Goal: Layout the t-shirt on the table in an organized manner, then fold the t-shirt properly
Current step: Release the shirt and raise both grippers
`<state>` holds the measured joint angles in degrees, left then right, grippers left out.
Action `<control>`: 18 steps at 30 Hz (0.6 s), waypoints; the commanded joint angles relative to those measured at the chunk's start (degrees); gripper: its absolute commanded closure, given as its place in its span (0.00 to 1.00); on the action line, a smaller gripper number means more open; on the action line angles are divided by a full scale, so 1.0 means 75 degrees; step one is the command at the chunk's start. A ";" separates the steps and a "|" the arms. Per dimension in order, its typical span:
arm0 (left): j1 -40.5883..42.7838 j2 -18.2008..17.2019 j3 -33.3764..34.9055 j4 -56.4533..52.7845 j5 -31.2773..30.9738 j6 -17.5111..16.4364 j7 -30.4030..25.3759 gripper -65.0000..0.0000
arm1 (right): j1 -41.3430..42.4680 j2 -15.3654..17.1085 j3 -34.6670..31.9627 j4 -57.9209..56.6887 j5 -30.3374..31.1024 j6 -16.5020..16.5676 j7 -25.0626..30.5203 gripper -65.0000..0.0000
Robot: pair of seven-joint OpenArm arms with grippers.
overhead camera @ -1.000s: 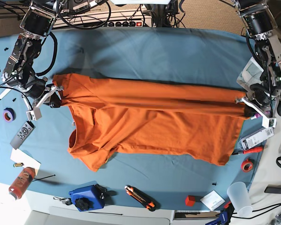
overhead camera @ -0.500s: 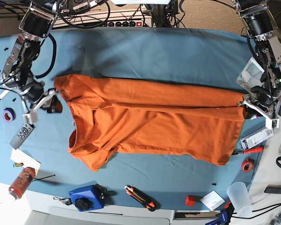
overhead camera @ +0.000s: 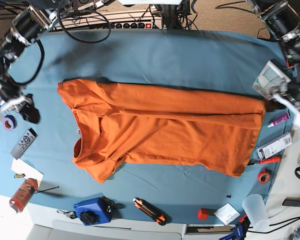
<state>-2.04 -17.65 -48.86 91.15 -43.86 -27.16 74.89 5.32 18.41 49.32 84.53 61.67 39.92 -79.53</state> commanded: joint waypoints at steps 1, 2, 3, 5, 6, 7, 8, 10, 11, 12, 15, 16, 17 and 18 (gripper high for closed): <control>-0.0073 -0.0230 -0.0408 0.0134 -0.0449 -0.0102 0.0044 0.49 | -0.0050 0.0216 0.0192 0.0131 0.0254 0.0010 0.0038 0.72; 0.0006 -0.0309 -0.0769 0.0134 -0.0804 -0.0195 0.0093 0.49 | -0.0201 0.0213 0.0358 0.0131 0.0289 0.0010 -0.0044 0.72; 0.0143 -0.0408 -0.1055 0.0134 -0.1072 -0.0198 0.0085 0.49 | -0.0385 0.0210 0.0455 0.0131 0.0361 0.0010 -0.0063 0.72; 0.0469 -0.0603 -0.1454 0.0134 -0.1265 -0.0195 0.0076 0.49 | -0.0807 0.0189 0.0460 0.0128 0.0548 0.0010 -0.0063 0.72; 0.0653 -0.0664 -0.1582 0.0134 -0.1291 -0.0195 0.0076 0.49 | -0.1026 0.0154 0.0414 0.0128 0.0612 0.0010 -0.0063 0.72; 0.0842 -0.0714 -0.1661 0.0134 -0.1373 -0.0198 0.0073 0.49 | -0.1224 0.0122 0.0329 0.0128 0.0638 0.0010 -0.0063 0.72; 0.1032 -0.0740 -0.1696 0.0134 -0.1463 -0.0204 0.0070 0.49 | -0.1393 0.0079 0.0213 0.0128 0.0635 0.0010 -0.0063 0.72; 0.1341 -0.0737 -0.1702 0.0134 -0.1716 -0.0370 0.0067 0.49 | -0.1658 0.0000 -0.0090 0.0125 0.0629 0.0010 -0.0063 0.72; 0.1469 -0.0737 -0.1702 0.0134 -0.1853 -0.0370 0.0064 0.49 | -0.1760 -0.0026 -0.0277 0.0119 0.0629 0.0010 -0.0063 0.72; 0.1559 -0.0737 -0.1702 0.0134 -0.1947 -0.0367 0.0058 0.49 | -0.1818 -0.0082 -0.0472 0.0108 0.0597 0.0010 -0.0041 0.72; 0.1702 -0.0737 -0.1705 0.0134 -0.1990 -0.0370 -0.0061 0.49 | -0.1848 -0.0321 -0.1081 0.0006 0.0280 0.0010 0.0493 0.72; 0.1711 -0.0737 -0.1705 0.0134 -0.1990 -0.0370 -0.0047 0.49 | -0.1848 -0.0379 -0.1294 -0.0044 0.0143 0.0010 0.0682 0.72; 0.1708 -0.0737 -0.1702 0.0134 -0.1990 -0.0370 -0.0052 0.49 | -0.1845 -0.0437 -0.1501 -0.0093 0.0003 0.0010 0.0868 0.72; 0.1705 -0.0737 -0.1702 0.0134 -0.1993 -0.0367 -0.0055 0.49 | -0.1848 -0.0501 -0.1670 -0.0114 -0.0105 0.0010 0.1029 0.72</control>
<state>10.90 -21.78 -61.30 91.20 -57.32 -29.87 75.42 -8.91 13.45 36.38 82.98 59.75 39.94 -72.29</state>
